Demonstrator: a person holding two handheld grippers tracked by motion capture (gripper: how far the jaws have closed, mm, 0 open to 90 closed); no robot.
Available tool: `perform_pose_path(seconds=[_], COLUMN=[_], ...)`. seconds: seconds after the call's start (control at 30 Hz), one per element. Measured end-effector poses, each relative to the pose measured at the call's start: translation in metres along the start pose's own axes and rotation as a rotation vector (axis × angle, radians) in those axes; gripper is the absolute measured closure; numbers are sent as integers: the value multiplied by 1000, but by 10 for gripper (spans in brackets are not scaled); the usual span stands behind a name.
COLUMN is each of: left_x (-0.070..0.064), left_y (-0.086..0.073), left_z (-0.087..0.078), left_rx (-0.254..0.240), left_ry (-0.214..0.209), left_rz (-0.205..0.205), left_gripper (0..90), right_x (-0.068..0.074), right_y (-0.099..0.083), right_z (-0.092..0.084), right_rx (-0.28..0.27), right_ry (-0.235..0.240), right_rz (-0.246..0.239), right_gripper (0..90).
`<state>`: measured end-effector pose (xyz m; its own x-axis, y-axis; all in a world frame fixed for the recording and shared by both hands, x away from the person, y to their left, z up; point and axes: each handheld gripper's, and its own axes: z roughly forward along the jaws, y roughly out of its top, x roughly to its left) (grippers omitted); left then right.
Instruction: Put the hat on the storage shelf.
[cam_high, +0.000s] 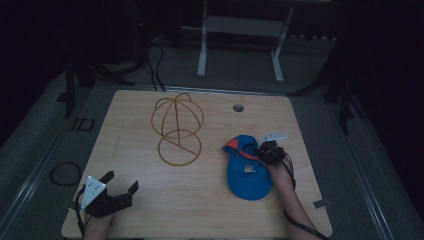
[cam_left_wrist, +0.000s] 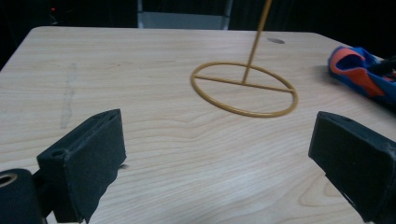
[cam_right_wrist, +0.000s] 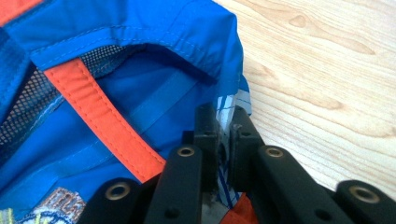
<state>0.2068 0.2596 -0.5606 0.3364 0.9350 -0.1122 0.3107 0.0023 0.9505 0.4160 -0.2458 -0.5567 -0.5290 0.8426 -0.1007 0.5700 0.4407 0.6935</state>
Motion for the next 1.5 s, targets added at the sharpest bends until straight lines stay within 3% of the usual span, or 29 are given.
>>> perform_pose_path(seconds=[0.1, 0.27, 0.53, 0.8, 0.83, 0.87, 0.97, 1.0, 1.07, 1.17, 1.2, 1.23, 1.43, 1.5], left_x=[-4, -5, -4, -5, -5, -5, -4, -5, -7, -12, -17, -20, -45, -48], left_y=[1, 2, 2, 5, 5, 5, 8, 9, 13, 19, 27, 31, 64, 70], left_z=[0, -1, -1, -2, -2, -2, -2, -3, -4, -5, -5, -6, -7, -6], left_rx=[21, 27, 29, 44, 48, 48, 50, 47, 43, 41, 36, 33, 2, 0], left_ry=[11, 32, 43, 37, 23, 23, -3, -5, -5, -23, -44, -57, -146, -152], left_rz=[31, 39, 32, 30, -7, -7, -60, -54, -37, -26, -27, -24, 70, 88], left_gripper=[52, 54, 54, 54, 54, 54, 54, 54, 54, 55, 68, 68, 70, 70], right_x=[0, -1, -3, -1, 2, 3, 5, 7, 10, 11, 16, 17, 21, 22], right_y=[-1, 2, 19, 34, 39, 41, 46, 53, 58, 61, 66, 67, 71, 72], right_z=[-1, -9, -51, -83, -95, -100, -112, -125, -136, -143, -157, -160, -177, -182], right_rx=[-6, -39, -156, -220, -250, -260, -287, -319, -338, -351, -376, -383, -410, -422], right_ry=[-3, 2, 4, 17, 14, 14, 16, 20, 21, 24, 29, 27, 15, 24], right_rz=[16, 33, 27, 21, 10, 8, -3, -17, -33, -41, -54, -59, -73, -79], right_gripper=[879, 885, 885, 886, 886, 886, 886, 886, 886, 886, 886, 886, 886, 886])
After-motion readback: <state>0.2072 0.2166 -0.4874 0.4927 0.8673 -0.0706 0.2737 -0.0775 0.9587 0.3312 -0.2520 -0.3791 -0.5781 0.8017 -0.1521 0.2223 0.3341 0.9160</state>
